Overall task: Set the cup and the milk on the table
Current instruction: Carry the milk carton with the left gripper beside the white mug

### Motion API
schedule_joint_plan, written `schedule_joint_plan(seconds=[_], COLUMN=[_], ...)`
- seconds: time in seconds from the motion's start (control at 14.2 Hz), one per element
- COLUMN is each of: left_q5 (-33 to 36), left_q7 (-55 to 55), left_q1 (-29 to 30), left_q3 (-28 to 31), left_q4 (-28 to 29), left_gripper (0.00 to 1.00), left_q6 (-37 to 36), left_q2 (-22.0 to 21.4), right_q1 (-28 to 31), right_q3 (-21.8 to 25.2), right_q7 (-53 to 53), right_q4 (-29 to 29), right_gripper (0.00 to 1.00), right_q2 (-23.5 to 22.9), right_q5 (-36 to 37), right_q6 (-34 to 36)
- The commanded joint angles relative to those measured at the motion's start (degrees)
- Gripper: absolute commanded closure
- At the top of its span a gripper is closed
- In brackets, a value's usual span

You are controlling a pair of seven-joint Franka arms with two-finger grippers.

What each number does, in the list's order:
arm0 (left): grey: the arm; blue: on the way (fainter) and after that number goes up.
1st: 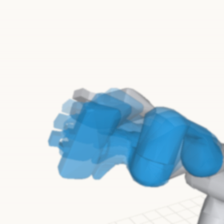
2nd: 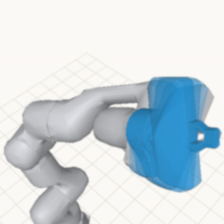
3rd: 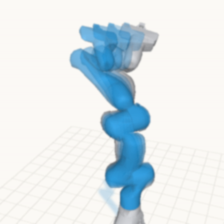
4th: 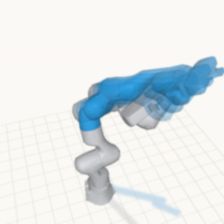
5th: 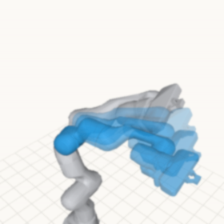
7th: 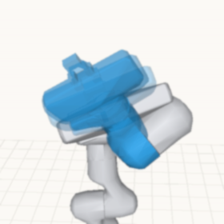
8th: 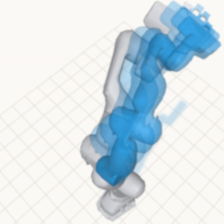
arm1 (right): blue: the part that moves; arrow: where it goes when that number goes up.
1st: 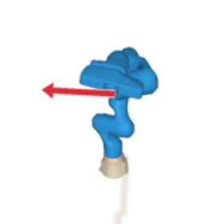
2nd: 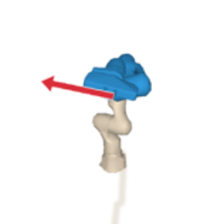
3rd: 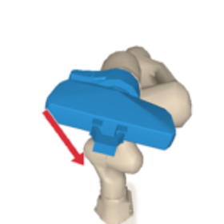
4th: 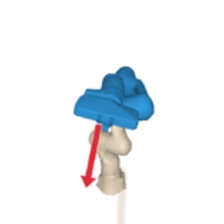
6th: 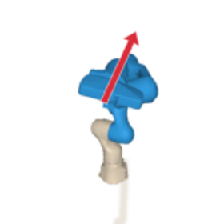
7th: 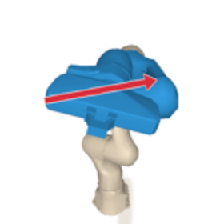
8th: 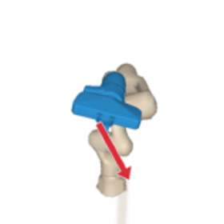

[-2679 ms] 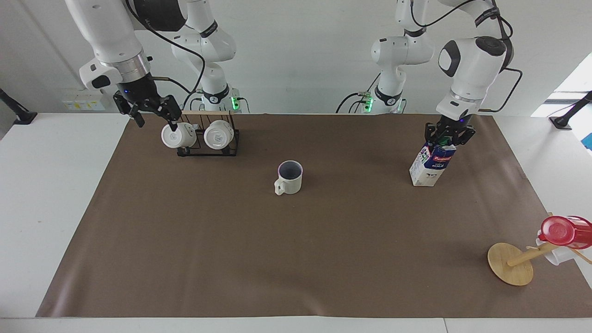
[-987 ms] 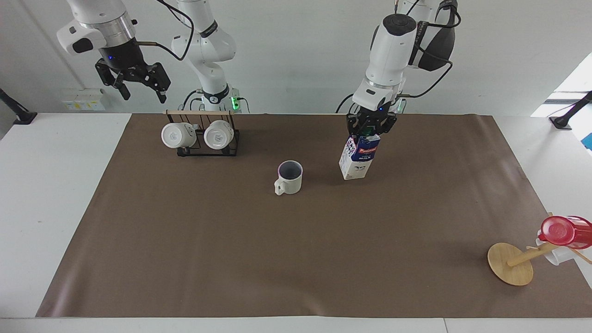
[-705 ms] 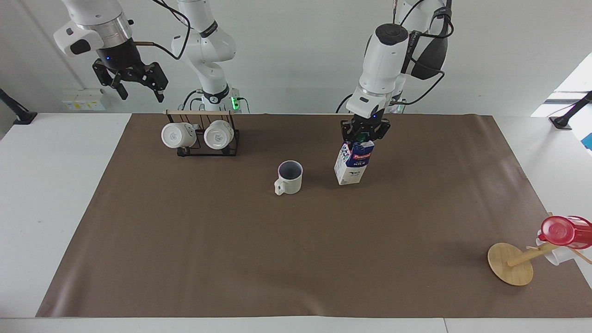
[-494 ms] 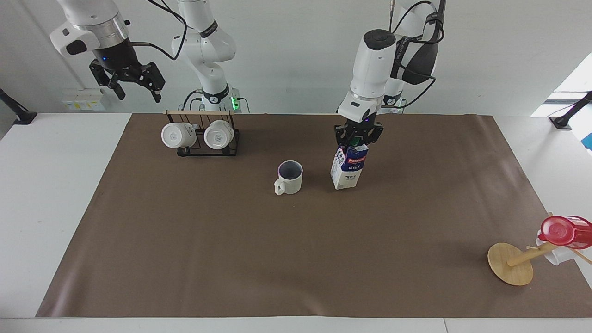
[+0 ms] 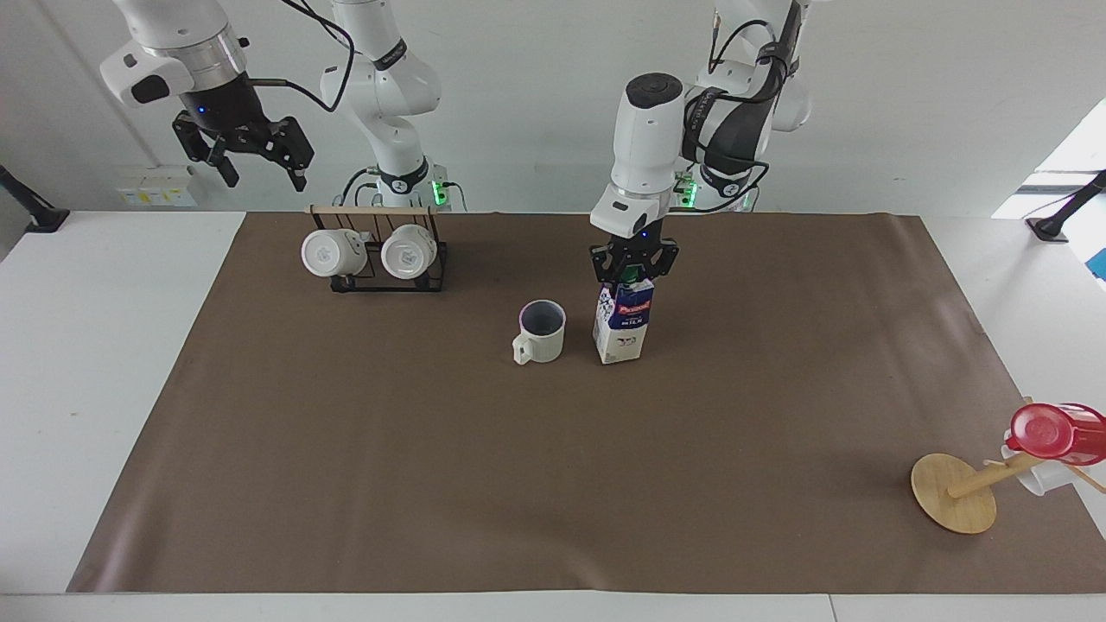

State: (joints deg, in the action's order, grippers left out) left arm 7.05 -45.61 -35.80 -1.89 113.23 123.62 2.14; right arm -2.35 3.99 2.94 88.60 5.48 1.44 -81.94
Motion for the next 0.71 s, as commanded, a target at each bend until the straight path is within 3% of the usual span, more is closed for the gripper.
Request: schedule_joint_plan(seconds=[0.0, 0.63], left_q5=[1.65, 1.56], left_q7=[-0.54, 7.11], left_q1=[-1.02, -0.93], left_q3=[0.75, 0.66], left_q4=[-0.65, -0.29], left_gripper=[0.45, 0.36], left_q6=[1.97, 2.07], left_q2=[1.20, 1.38], right_q1=[0.32, 0.68], right_q3=[-0.21, -0.12], right_q7=[-1.10, -0.92], right_q4=[1.05, 1.05], right_gripper=[0.00, 0.00], right_q2=[0.94, 0.94], right_q5=[-0.13, -0.21], right_q6=[0.29, 0.20])
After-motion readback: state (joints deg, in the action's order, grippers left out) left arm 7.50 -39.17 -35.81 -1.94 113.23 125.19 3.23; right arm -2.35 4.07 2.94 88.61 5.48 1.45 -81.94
